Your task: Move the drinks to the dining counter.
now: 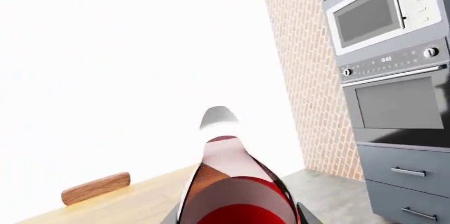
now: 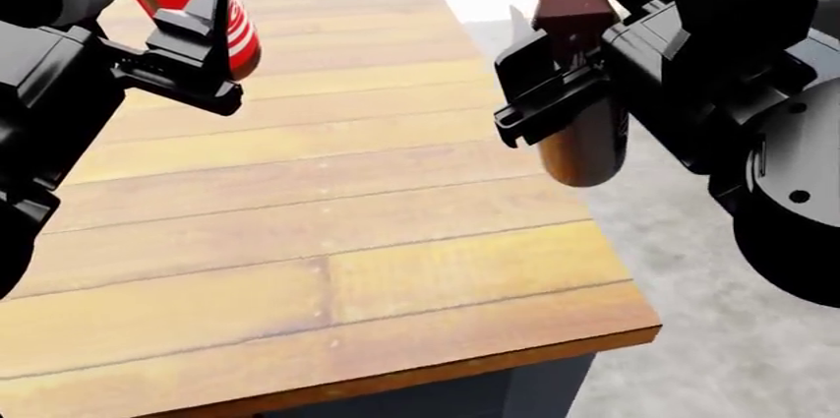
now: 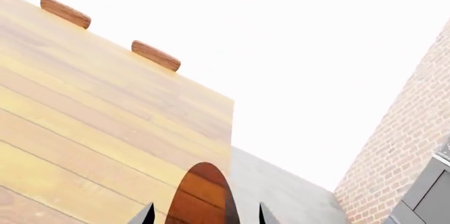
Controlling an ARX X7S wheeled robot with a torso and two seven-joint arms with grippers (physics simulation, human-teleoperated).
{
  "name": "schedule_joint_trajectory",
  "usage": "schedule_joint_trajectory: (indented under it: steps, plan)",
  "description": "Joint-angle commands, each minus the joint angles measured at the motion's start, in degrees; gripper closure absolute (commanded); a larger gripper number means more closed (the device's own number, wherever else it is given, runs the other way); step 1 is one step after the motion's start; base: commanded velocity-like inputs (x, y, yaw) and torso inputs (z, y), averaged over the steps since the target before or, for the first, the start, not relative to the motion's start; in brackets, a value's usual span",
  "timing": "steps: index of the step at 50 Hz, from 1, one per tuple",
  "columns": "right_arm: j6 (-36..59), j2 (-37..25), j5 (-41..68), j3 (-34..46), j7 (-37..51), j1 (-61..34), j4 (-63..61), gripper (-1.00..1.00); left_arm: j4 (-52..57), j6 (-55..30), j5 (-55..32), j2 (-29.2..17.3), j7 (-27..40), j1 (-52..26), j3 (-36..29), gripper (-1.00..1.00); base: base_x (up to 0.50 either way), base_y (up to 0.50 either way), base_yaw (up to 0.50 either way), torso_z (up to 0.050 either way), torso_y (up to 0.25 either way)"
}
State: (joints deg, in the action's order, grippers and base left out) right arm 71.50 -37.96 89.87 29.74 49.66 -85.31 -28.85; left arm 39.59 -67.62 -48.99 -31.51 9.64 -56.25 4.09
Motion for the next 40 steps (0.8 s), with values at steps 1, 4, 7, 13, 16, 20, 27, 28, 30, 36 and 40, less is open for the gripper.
schedule_joint_trajectory:
  steps: [1, 4, 7, 13, 16, 20, 27, 28, 30, 36, 40]
  plan:
    - [-0.04, -0.10, -2.60, -0.97, -0.06, -0.70, 0.38, 1.00, -0.02, 0.58, -0.40, -0.26, 0.61, 0.42, 0.37, 1.00, 0.01, 0.07, 0.50, 0.000, 0.000]
    - [-0.13, -0.05, -2.93, -0.77, -0.48, -0.76, 0.35, 1.00, -0.11, 0.74, -0.38, -0.30, 0.63, 0.53, 0.33, 1.00, 0.01, 0.07, 0.50, 0.000, 0.004]
    - [-2.70, 0.28, 0.51, -3.14, 2.93, 0.39, 2.97, 1.00, -0.29, 1.02, -0.15, -0.30, 0.54, 0.68, -0.01, 1.00, 0.01, 0.05, 0.33, 0.000, 0.000]
    - [-4.00, 0.90, 4.28, -3.96, 5.16, 0.89, 4.11, 1.00, -0.66, 1.21, -0.09, -0.31, 0.52, 0.56, -0.48, 1.00, 0.00, 0.00, 0.00, 0.002, 0.002]
    - [-4.54, 1.07, 2.94, -4.05, 4.37, 1.15, 3.62, 1.00, -0.57, 1.54, 0.10, -0.38, 0.47, 1.27, -0.74, 1.00, 0.00, 0.00, 0.00, 0.000, 0.003]
    - [-6.46, 1.73, 1.82, -4.78, 3.42, 2.55, 4.20, 1.00, -0.51, 1.85, -0.04, -0.52, 0.48, 2.19, -0.32, 1.00, 0.00, 0.00, 0.00, 0.000, 0.002]
    - [-9.74, 5.15, -6.21, -2.38, -3.24, 5.48, 5.78, 1.00, -0.78, 1.97, 0.34, -0.85, 0.31, 3.80, -1.37, 1.00, 0.00, 0.00, 0.00, 0.000, 0.001]
    - [-10.05, 5.34, -7.08, -2.14, -3.68, 5.60, 5.96, 1.00, -0.82, 2.09, 0.39, -0.92, 0.29, 3.97, -1.33, 1.00, 0.00, 0.00, 0.00, 0.000, 0.000]
    - [-11.11, 6.06, -8.92, -1.47, -5.41, 6.47, 6.47, 1.00, -0.88, 2.15, 0.14, -0.95, 0.28, 4.42, -0.95, 1.00, 0.00, 0.00, 0.00, 0.005, 0.000]
    - [-14.20, 8.50, -13.66, 0.93, -10.20, 9.04, 8.11, 1.00, -1.25, 2.65, 0.29, -0.99, 0.00, 5.63, -1.35, 1.00, 0.00, 0.00, 0.00, 0.000, 0.002]
    - [-16.24, 9.58, -16.29, 2.18, -12.91, 10.70, 9.64, 1.00, -1.40, 2.89, 0.25, -0.98, -0.14, 6.70, -1.53, 1.00, 0.00, 0.00, 0.00, 0.000, 0.000]
